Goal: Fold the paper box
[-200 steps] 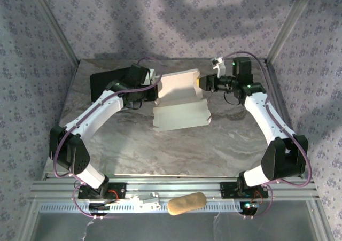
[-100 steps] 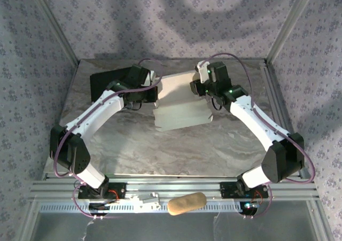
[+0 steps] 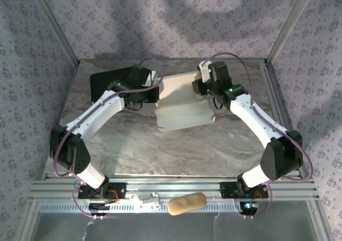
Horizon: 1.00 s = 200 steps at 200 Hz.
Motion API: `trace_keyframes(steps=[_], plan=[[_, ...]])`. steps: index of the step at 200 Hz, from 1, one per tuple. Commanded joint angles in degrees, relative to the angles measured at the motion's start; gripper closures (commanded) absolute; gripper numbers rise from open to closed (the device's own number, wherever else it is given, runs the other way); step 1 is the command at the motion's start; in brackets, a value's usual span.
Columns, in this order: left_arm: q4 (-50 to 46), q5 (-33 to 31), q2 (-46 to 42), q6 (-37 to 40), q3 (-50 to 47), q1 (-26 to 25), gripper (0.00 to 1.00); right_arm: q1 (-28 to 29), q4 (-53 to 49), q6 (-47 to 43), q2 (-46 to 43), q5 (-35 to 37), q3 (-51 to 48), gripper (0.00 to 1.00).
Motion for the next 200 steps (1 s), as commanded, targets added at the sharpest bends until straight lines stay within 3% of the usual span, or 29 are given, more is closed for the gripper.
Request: trace_keyframes(steps=[1,41,67,97,124,151,200], plan=[[0.6,0.8,-0.8,0.6,2.9,-0.5,1.0,0.1,-1.9,0.0,1.0,1.3,1.5,0.58],[0.5,0.6,-0.5,0.4,3.3,-0.8,1.0,3.1,-3.9,0.2,2.3,12.1,3.6,0.78],[0.1,-0.5,0.1,0.3,3.7,-1.1,1.0,6.0,-5.3,0.9,3.4,22.4,4.6,1.0],[0.3,-0.5,0.2,0.2,3.7,-1.3,1.0,8.6,-6.5,1.9,4.5,30.0,5.0,1.0],[0.2,-0.5,0.1,0.2,3.7,-1.5,1.0,8.2,-6.1,2.8,4.1,24.9,4.5,1.0],[0.3,-0.5,-0.2,0.0,3.7,-1.5,1.0,7.3,-6.3,2.9,4.1,18.2,4.8,0.82],[0.2,-0.3,-0.2,0.1,3.9,-1.5,1.0,6.1,-6.5,3.5,5.2,13.6,5.0,0.77]])
